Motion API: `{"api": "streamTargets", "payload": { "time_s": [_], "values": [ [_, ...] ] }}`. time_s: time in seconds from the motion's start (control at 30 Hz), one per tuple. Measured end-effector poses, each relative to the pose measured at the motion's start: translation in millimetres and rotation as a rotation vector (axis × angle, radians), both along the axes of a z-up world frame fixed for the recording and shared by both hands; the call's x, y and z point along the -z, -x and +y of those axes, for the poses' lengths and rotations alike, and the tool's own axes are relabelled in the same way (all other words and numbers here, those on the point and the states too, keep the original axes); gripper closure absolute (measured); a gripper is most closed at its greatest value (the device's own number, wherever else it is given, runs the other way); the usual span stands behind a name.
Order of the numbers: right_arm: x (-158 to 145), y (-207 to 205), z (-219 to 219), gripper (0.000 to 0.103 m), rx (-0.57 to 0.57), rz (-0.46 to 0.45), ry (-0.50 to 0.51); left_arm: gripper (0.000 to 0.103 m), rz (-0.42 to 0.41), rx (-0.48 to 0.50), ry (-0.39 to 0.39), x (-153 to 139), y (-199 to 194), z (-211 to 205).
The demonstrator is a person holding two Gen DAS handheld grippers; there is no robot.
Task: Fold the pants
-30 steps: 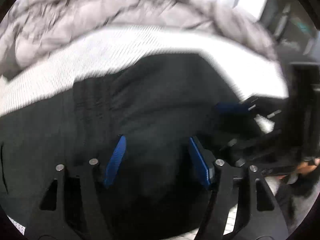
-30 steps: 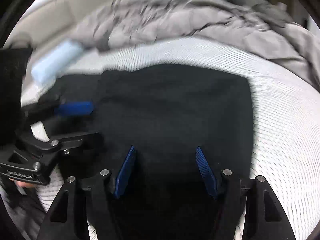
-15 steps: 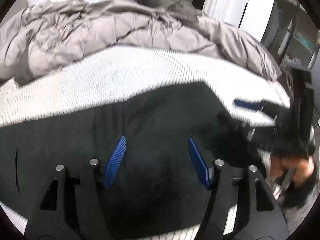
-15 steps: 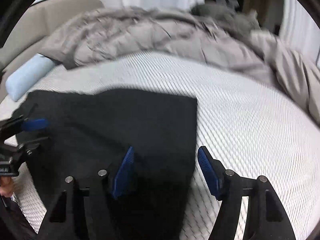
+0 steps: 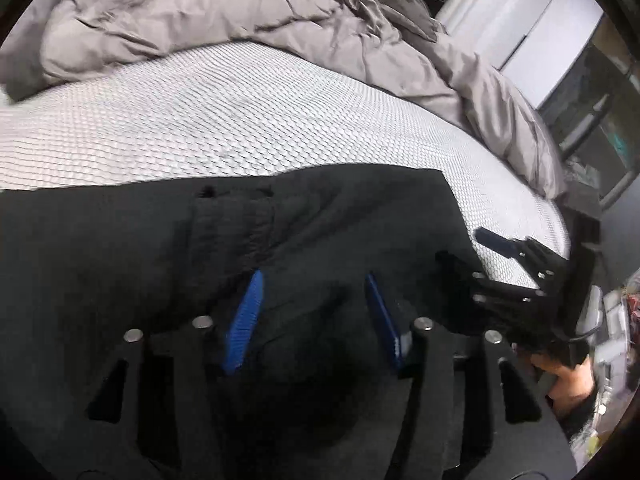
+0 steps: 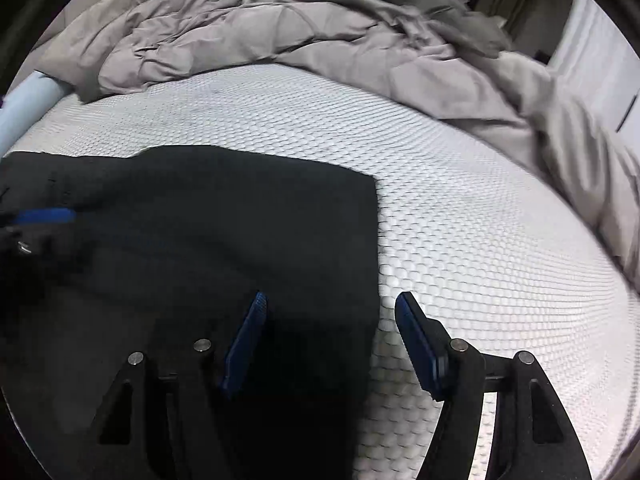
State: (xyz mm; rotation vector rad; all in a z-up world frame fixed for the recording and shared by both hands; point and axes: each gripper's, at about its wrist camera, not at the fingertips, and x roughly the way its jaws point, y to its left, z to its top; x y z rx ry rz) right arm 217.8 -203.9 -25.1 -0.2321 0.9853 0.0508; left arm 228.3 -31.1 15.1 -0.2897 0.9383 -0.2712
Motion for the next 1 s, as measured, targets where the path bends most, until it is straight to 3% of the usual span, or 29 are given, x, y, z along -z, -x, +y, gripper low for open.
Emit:
{"api": "streamTargets", "payload": {
  "time_s": [0.07, 0.17, 0.3, 0.4, 0.5, 0.6, 0.67, 0.7, 0.77, 0.8, 0.9, 1.0],
  "values": [
    [-13.1, 6.9, -1.5, 0.036, -0.031, -0.026, -0.121, 0.051, -0.049, 0.001, -0.011, -11.5, 5.0, 0.4],
    [-23.4, 5.7, 5.4, 0.036, -0.039, -0.076, -0.185, 0.048, -0.082, -0.019, 0.026, -22.4, 2.6, -1.4],
    [-12.2, -13.5, 21.2, 0.036, 0.002, -0.030, -0.247, 0.048, 0.011, -0.038, 0.115, -0.9, -18.5, -3.0],
    [0.3, -33.6, 28.8, 0.036, 0.041, 0.008, -0.282, 0.048, 0.036, -0.058, 0.161, 13.4, -23.5, 4.0],
    [16.0, -48.1, 38.7, 0.035, 0.033, 0.073, -0.229, 0.049, 0.040, -0.067, 0.208, 21.1, -21.2, 10.8],
    [20.9, -47.5, 43.6, 0.034, 0.070, 0.054, 0.025, 0.053, 0.054, -0.067, 0.219, 24.4, -17.2, 16.4],
    [15.0, -42.7, 37.0, 0.029, 0.135, 0.007, 0.147, 0.054, 0.064, -0.074, 0.186, 18.1, -10.3, 17.7],
    [11.5, -39.0, 33.7, 0.029, 0.138, 0.002, 0.151, 0.053, 0.065, -0.100, 0.138, 10.4, -3.0, 18.5],
    [-1.2, -22.5, 29.9, 0.030, 0.083, 0.005, 0.074, 0.052, 0.005, -0.086, 0.126, -6.8, 18.0, 19.7],
    [-7.9, -13.3, 29.4, 0.030, 0.046, 0.006, 0.022, 0.046, -0.029, -0.041, 0.138, -14.7, 31.0, 17.5],
    [-23.0, 20.3, 34.8, 0.029, -0.069, 0.002, -0.101, 0.033, -0.086, 0.088, 0.049, -22.3, 62.2, -0.6],
    [-5.7, 39.3, 45.6, 0.025, -0.177, 0.074, -0.151, 0.033, -0.034, 0.189, -0.077, 0.3, 76.3, -23.4]
  ]
}}
